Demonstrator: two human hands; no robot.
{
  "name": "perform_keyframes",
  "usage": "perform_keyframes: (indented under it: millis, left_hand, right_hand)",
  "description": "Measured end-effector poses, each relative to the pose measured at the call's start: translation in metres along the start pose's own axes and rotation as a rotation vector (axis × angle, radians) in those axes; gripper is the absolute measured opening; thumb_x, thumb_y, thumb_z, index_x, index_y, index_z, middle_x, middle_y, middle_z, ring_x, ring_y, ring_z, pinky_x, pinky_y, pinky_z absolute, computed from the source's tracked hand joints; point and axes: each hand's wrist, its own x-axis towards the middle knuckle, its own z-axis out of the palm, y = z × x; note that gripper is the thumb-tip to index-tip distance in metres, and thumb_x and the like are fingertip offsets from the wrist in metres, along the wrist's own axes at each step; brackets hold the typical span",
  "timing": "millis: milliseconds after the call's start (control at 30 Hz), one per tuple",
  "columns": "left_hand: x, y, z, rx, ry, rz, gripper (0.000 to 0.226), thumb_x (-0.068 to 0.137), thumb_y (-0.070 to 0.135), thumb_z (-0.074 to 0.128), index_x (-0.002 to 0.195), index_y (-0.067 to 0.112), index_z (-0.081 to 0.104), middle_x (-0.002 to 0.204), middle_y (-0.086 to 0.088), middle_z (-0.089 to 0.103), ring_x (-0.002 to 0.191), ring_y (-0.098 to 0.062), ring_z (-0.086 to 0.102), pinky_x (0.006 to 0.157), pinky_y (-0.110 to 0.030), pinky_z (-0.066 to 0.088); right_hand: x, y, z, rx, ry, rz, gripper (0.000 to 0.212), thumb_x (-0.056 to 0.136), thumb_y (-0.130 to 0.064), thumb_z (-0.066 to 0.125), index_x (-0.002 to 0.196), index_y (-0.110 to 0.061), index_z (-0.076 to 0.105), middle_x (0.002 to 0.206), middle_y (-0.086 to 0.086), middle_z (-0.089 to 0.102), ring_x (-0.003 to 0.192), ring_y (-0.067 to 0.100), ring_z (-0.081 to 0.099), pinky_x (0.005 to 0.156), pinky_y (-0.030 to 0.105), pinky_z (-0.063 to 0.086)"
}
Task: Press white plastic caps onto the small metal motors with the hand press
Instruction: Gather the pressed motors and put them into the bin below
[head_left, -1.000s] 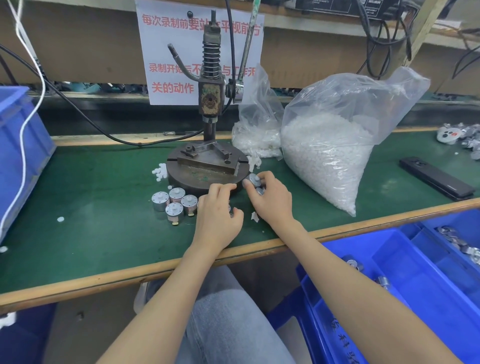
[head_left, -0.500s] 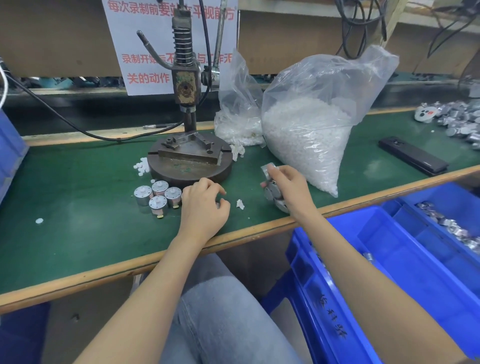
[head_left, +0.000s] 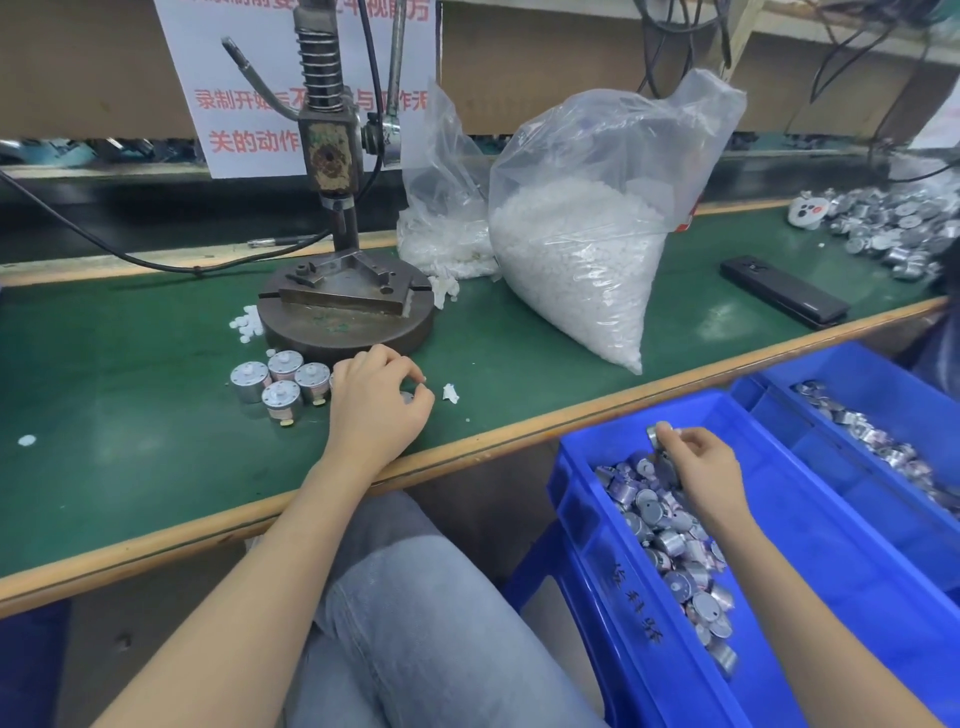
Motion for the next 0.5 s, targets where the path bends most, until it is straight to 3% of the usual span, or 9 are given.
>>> perform_keyframes:
  millis: [267, 400, 500]
  left_hand:
    - [0.000, -0.001, 0.000, -0.020, -0.006, -0.012, 0.008, 0.078, 0.014, 0.062, 0.079, 0.015, 0.069, 0.087, 0.001, 0.059, 0.088, -0.021, 0.053, 0.087, -0.028, 0.023]
    - [0.001, -0.002, 0.001, -0.022, -0.010, -0.015, 0.014, 0.077, 0.021, 0.055, 0.077, 0.016, 0.069, 0.086, 0.002, 0.059, 0.087, -0.021, 0.053, 0.087, -0.030, 0.025]
    - [0.002, -0.001, 0.000, -0.025, -0.014, -0.012, 0.028, 0.072, 0.028, 0.045, 0.076, 0.016, 0.070, 0.085, 0.003, 0.061, 0.085, -0.020, 0.053, 0.085, -0.029, 0.025]
  right_hand:
    - [0.024, 0.058, 0.031, -0.173, 0.176, 0.199, 0.044, 0.089, -0.043, 0.054, 0.109, -0.004, 0.056, 0.107, 0.012, 0.064, 0.103, 0.033, 0.056, 0.084, 0.040, 0.044]
    - [0.021, 0.070, 0.049, -0.236, 0.235, 0.217, 0.041, 0.093, -0.035, 0.050, 0.111, 0.001, 0.055, 0.107, 0.020, 0.063, 0.104, 0.039, 0.054, 0.085, 0.042, 0.042]
    - [0.018, 0.076, 0.059, -0.448, 0.165, 0.154, 0.039, 0.093, -0.035, 0.048, 0.105, 0.001, 0.055, 0.104, 0.025, 0.062, 0.102, 0.040, 0.053, 0.089, 0.048, 0.041]
